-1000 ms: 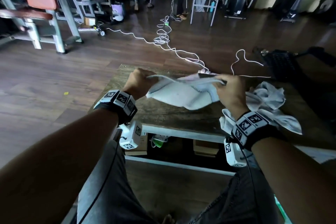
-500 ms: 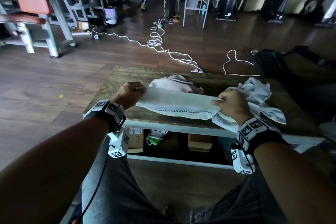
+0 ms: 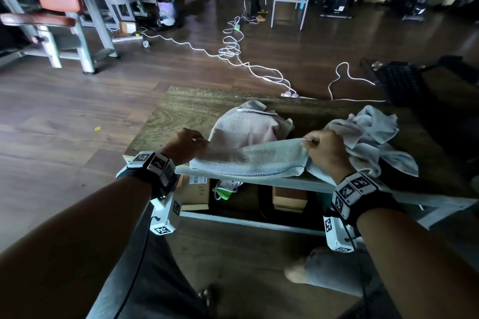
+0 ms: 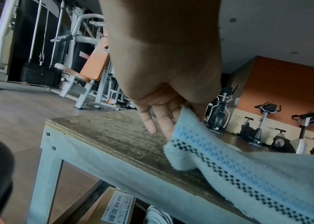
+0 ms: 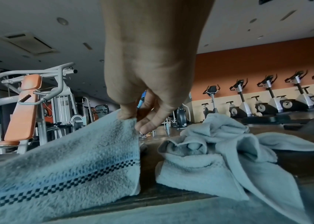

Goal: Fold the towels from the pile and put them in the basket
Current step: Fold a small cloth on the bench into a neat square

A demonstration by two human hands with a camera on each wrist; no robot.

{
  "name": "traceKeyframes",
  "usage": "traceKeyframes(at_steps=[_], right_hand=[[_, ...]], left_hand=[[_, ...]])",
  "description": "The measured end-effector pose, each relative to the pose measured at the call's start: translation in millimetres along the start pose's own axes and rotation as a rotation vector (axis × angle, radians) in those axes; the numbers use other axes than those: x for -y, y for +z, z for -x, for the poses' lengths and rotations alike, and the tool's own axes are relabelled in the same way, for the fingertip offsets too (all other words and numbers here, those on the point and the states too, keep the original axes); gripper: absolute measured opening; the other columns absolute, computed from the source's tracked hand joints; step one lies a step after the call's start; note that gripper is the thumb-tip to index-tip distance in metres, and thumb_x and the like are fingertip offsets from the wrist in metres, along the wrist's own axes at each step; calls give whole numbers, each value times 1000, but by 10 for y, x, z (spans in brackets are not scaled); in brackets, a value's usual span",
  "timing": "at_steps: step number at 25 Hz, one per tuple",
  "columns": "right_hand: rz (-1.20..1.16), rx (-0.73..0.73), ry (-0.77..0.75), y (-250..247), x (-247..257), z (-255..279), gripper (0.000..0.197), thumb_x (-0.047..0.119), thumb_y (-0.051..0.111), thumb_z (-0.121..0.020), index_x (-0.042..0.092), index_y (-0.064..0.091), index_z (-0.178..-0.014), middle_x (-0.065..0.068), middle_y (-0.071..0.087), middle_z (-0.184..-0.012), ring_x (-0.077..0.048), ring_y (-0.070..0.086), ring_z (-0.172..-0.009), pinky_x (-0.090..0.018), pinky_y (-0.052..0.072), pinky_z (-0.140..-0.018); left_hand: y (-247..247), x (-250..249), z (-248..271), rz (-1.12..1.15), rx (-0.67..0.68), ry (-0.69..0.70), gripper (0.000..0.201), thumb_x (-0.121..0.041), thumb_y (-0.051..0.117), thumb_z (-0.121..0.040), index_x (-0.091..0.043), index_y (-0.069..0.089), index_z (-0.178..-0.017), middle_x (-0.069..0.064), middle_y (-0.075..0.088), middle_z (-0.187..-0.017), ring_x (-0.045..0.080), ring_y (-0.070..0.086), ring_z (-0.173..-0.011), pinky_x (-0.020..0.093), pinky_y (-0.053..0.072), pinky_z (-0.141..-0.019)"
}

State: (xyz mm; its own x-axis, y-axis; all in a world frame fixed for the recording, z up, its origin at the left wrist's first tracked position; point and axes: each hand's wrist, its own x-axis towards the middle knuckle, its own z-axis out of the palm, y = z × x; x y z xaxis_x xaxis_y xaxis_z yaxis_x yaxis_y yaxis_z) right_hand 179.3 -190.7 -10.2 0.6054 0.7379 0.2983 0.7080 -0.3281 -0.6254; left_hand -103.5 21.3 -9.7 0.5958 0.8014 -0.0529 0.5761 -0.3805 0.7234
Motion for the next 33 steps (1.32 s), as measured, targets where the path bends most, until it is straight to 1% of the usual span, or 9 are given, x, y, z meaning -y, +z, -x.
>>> traceKeyframes(at_steps=[6, 9, 11, 14, 17, 20, 24, 28, 33], right_hand=[[-91, 48, -52, 357, -35, -258, 4, 6, 73, -84, 3, 77, -84, -4, 73, -78, -16, 65, -72, -18, 47, -72], [-83, 146, -79, 551, -64, -465, 6, 9, 78, -81, 6, 79, -86, 2, 70, -82, -10, 64, -77, -7, 40, -69], [-60, 216, -73, 698, -104, -631, 9, 15, 82, -77, 11, 80, -85, 1, 73, -92, -12, 65, -88, -13, 42, -77], [-5, 256, -97, 932, -163, -765, 5, 14, 83, -76, 18, 81, -79, 4, 72, -109, -15, 61, -107, -18, 44, -88], [25, 322, -19, 1162, -193, -787, 14, 13, 71, -85, 20, 78, -75, 2, 75, -90, -16, 68, -88, -30, 55, -80], [48, 386, -8, 1214, -137, -876, 13, 15, 68, -85, 17, 76, -75, 6, 75, -77, -8, 69, -75, -36, 58, -74], [-81, 317, -46, 966, -58, -1601, 6, 9, 75, -81, 11, 79, -77, -1, 75, -75, -6, 65, -65, -32, 56, -67], [-95, 27, -97, 596, 111, -2639, 8, 1, 70, -83, 4, 78, -84, -6, 72, -81, -4, 62, -69, -19, 49, -68], [-42, -234, -78, 212, 110, -3156, 14, 3, 64, -85, 4, 77, -89, -11, 73, -88, -10, 62, -76, -6, 37, -59]], left_hand=[[129, 13, -394, -128, -49, 51, 13, -25, 68, -87, -22, 70, -75, 5, 68, -77, 17, 61, -66, 23, 45, -59], [285, 35, -696, -155, 27, 56, 9, -30, 73, -83, -27, 70, -75, 2, 62, -116, 16, 60, -94, 29, 49, -79], [391, 74, -913, -271, 151, 34, 12, -37, 73, -82, -37, 67, -71, 0, 42, -146, 19, 39, -134, 39, 36, -109], [504, 72, -1146, -410, 345, 54, 18, -39, 69, -83, -39, 63, -67, -5, 16, -161, 28, 13, -147, 47, 21, -118], [638, 39, -1315, -519, 361, 79, 12, -42, 62, -88, -42, 63, -76, -8, 27, -157, 20, 22, -144, 49, 22, -114], [656, -74, -1399, -547, 277, 139, 21, -37, 62, -89, -22, 67, -102, 2, 64, -116, 22, 57, -111, 41, 40, -95], [445, -366, -1954, -112, 202, 117, 29, -26, 65, -91, -15, 67, -64, -6, 64, -52, 6, 60, -48, 26, 48, -50], [42, -863, -2708, -197, -187, 152, 40, -49, 59, -76, -12, 73, -80, 11, 72, -80, 24, 66, -76, 32, 50, -70], [-472, -1024, -3142, -119, -446, 157, 30, -45, 55, -75, -27, 74, -90, 12, 71, -95, 31, 68, -91, 37, 55, -81]])
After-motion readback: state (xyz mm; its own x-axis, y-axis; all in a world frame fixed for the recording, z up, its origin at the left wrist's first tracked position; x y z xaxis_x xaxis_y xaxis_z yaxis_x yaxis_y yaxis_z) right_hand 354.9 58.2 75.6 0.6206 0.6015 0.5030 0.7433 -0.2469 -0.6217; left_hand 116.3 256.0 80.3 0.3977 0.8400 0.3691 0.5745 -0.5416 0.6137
